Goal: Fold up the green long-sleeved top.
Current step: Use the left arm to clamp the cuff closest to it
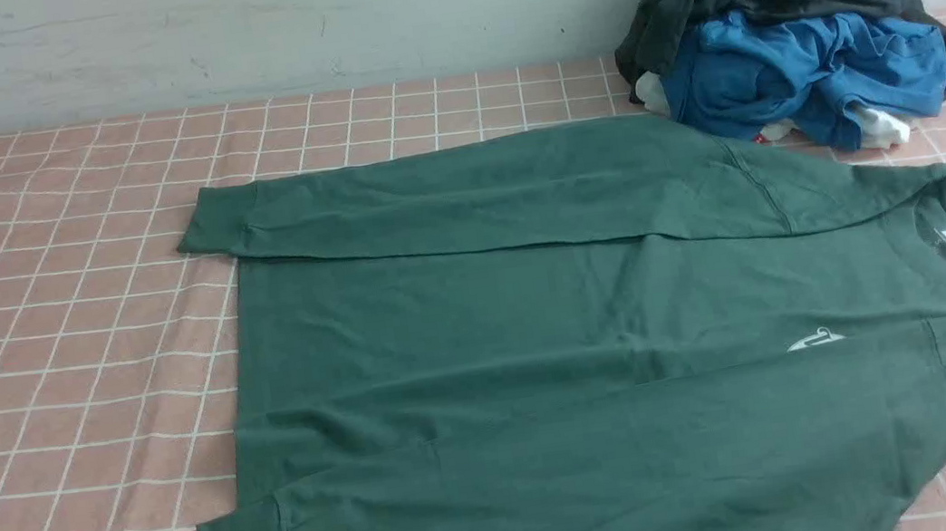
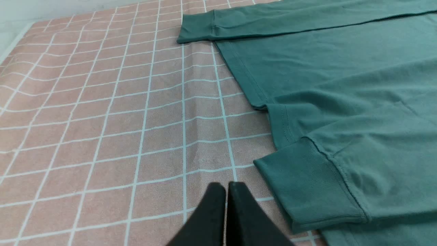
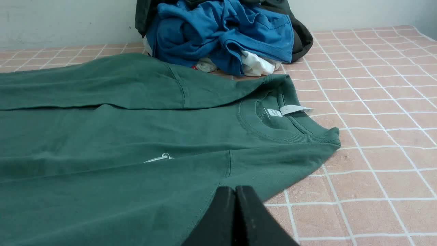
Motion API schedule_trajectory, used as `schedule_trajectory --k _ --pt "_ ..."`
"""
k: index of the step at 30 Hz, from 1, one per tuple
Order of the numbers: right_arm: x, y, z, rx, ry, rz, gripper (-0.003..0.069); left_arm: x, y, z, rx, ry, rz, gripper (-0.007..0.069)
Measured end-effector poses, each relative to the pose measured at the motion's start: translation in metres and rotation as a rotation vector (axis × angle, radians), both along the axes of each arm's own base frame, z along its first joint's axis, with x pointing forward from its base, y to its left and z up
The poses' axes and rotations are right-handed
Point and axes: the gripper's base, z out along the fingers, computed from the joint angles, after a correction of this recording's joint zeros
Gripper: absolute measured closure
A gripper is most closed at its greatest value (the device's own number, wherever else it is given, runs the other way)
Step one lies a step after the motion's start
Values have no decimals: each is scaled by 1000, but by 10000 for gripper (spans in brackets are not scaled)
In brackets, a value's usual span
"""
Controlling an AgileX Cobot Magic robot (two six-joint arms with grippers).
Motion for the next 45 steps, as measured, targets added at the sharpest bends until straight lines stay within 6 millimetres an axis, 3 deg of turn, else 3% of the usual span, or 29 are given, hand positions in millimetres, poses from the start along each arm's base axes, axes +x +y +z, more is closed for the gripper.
schedule_trajectory --k 27,34,37,42,45 --pt "0 0 0 0 0 0 673 0 0 0 2 -2 0 627" --pt "0 0 1 -2 -16 -1 673 2 1 6 -2 -88 10 627" --pt "1 -1 7 -9 -93 -9 673 4 2 18 -12 -221 25 627" --pt "-2 -4 42 -36 -484 -44 673 1 5 47 -38 -544 61 627" --pt "-6 -4 52 -6 -606 -51 673 -2 7 57 -60 -651 75 627"
